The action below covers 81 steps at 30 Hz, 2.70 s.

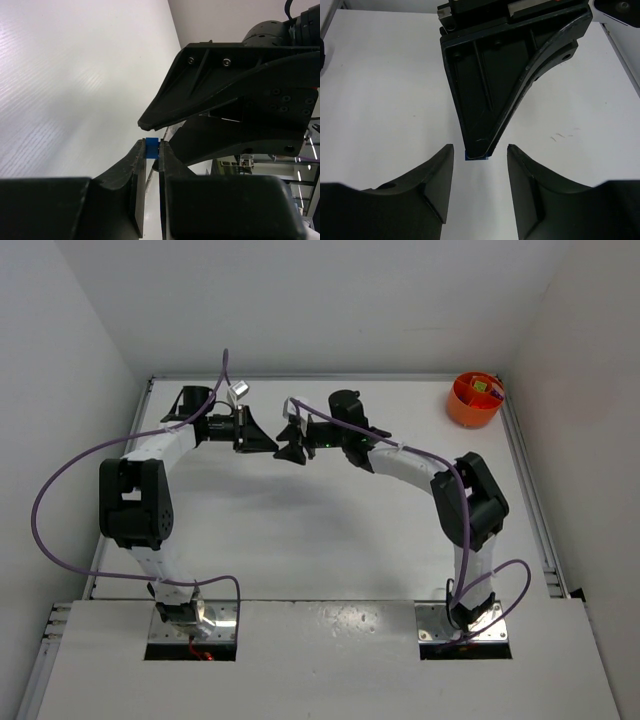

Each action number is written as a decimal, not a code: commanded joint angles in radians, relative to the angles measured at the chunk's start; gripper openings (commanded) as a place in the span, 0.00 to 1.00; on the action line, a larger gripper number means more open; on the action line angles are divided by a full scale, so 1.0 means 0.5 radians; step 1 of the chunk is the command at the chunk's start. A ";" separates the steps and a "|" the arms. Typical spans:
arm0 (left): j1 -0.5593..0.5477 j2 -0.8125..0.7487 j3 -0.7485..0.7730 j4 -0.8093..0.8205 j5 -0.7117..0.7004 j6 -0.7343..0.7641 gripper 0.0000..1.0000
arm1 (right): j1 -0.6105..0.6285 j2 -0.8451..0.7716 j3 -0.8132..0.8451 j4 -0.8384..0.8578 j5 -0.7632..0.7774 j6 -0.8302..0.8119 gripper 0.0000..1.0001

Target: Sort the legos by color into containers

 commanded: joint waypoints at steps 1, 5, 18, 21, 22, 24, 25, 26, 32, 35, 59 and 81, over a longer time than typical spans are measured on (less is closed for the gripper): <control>-0.011 -0.102 -0.004 0.057 0.073 0.002 0.00 | 0.013 0.027 0.105 0.056 -0.006 -0.081 0.47; -0.011 -0.102 -0.023 0.057 0.092 -0.016 0.00 | 0.032 0.027 0.105 0.038 0.013 -0.121 0.41; -0.069 -0.102 -0.023 0.122 0.362 -0.053 0.59 | 0.032 0.027 0.050 0.019 0.111 -0.213 0.07; -0.088 -0.102 -0.023 0.122 0.380 -0.053 0.63 | 0.032 0.009 0.050 0.037 0.130 -0.213 0.01; -0.088 -0.102 -0.023 0.122 0.380 -0.053 0.64 | 0.032 -0.009 0.050 0.038 0.130 -0.213 0.01; -0.088 -0.102 -0.023 0.122 0.380 -0.053 0.64 | 0.032 -0.031 0.032 0.038 0.148 -0.213 0.00; -0.070 -0.102 -0.041 0.122 0.380 -0.053 0.66 | 0.032 -0.031 0.032 0.016 0.148 -0.213 0.00; -0.045 -0.102 -0.041 0.122 0.380 -0.053 0.66 | 0.032 -0.058 0.032 0.016 0.166 -0.213 0.00; 0.142 -0.139 -0.078 0.122 0.233 -0.032 0.67 | -0.097 -0.301 -0.103 -0.229 0.387 -0.237 0.00; 0.209 -0.184 -0.100 0.122 0.095 0.017 0.67 | -0.238 -0.417 -0.143 -0.406 0.543 -0.140 0.00; -0.097 -0.231 0.262 -0.381 -1.730 0.518 0.63 | -1.416 0.358 1.007 -1.380 1.538 0.600 0.00; -0.097 -0.151 0.364 -0.464 -1.770 0.561 0.67 | -1.613 0.616 1.259 -1.269 1.694 0.717 0.00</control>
